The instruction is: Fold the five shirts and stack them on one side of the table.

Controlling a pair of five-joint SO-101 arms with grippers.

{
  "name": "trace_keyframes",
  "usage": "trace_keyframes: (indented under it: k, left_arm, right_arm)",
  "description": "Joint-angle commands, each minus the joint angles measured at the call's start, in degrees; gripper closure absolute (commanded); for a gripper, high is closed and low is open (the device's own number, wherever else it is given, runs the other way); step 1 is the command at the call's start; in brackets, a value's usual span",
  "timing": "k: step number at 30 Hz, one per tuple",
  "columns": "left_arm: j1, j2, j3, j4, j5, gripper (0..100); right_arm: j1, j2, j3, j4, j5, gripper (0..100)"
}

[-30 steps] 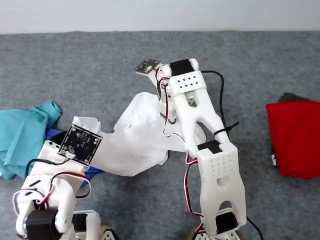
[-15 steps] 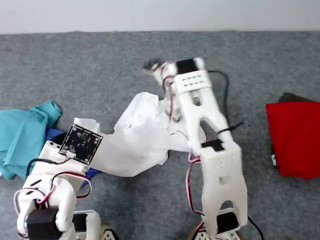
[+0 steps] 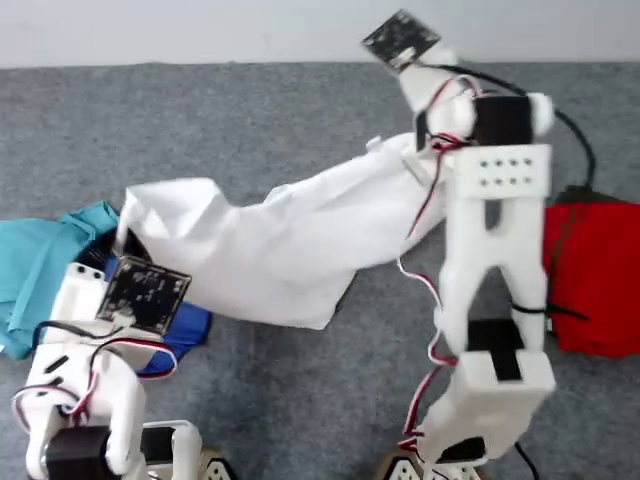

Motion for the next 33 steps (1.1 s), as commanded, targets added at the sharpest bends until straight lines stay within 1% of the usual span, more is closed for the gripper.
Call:
trace_keyframes:
  k: [1, 6, 8, 10, 13, 17, 23, 28, 31, 33]
  left_arm:
    - [-0.4, 0.1, -5.2, -8.4, 2.5, 99]
    - [-0.3, 0.4, -6.9, -20.6, 2.5, 99]
    - [-0.1, 1.8, -7.2, -22.9, 0.4, 99]
    - [-0.1, 4.8, -9.7, -23.1, -1.7, 99]
    - [-0.1, 10.9, -16.4, -23.0, -1.7, 99]
    - [0.0, 19.5, -26.6, -22.8, -1.6, 99]
    - [0.0, 29.5, -43.6, -18.5, -1.6, 99]
    - [0.3, 35.2, -55.9, -18.2, -1.6, 99]
    - [2.6, 37.0, -61.9, -17.7, -1.8, 99]
    - [3.8, 37.6, -66.1, -15.7, -1.8, 99]
  right_arm:
    - [0.7, -9.8, -3.6, 0.2, 0.5, 98.7]
    - [2.7, -18.9, -3.6, -6.4, 1.9, 98.7]
    - [3.7, -21.5, -3.6, -8.2, 2.8, 98.7]
    - [4.9, -23.3, -3.6, -9.1, 4.0, 98.7]
    - [7.0, -25.5, -3.6, -10.3, 5.3, 98.7]
    - [9.5, -28.6, -3.6, -12.7, 5.3, 98.7]
    - [10.2, -34.9, -3.6, -16.7, 5.4, 98.7]
    - [15.0, -39.0, -3.6, -19.9, 5.4, 98.7]
    - [18.2, -41.4, -3.6, -20.5, 5.4, 98.7]
    - [19.3, -43.0, -3.6, -20.4, 5.5, 98.7]
